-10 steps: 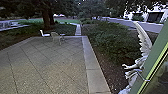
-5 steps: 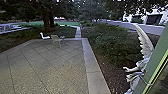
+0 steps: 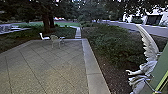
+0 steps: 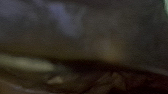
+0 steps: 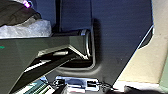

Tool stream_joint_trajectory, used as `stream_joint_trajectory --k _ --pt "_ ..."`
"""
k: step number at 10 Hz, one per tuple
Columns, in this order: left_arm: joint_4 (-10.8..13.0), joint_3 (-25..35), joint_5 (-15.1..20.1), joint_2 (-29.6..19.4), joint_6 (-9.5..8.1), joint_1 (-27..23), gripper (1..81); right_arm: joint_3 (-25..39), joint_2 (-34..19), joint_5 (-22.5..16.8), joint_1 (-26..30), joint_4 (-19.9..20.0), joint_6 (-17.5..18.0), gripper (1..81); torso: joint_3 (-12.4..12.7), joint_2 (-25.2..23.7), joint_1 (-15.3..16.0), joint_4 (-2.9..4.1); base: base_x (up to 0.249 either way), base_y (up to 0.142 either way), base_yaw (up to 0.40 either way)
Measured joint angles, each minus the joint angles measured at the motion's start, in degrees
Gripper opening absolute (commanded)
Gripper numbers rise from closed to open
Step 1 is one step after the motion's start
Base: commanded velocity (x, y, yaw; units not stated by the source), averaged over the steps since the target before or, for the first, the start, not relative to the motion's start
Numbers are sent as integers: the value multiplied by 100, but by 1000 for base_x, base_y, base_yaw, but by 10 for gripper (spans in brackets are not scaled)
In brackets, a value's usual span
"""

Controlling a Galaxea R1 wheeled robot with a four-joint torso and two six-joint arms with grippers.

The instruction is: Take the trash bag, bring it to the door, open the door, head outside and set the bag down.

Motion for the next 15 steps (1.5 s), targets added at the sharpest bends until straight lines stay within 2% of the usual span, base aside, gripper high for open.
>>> stream_joint_trajectory --k 2,7,8,13,14,15 --pt "0 -2 0 0 0 2 10 0 -4 0 9 0 2 811 0 0 0 0 130 0 0" --pt "5 -2 9 0 0 9 10 0 9 11 9 -1 -2 811 -15 5 6 11 0 0 0" --pt "2 -2 0 0 0 -16 10 0 7 10 9 -4 -4 811 -70 2 0 78 0 0 0" --pt "0 -2 -27 -15 -22 -55 10 -5 -11 32 57 -4 13 811 -592 5 3 832 0 0 0" --pt "-2 -2 -27 -15 -30 -60 10 -9 -24 29 77 -9 -9 811 -631 5 6 911 0 0 0" --pt "0 4 -35 -21 -60 -71 10 -9 -26 35 91 -34 -11 811 -645 5 6 920 0 0 0"
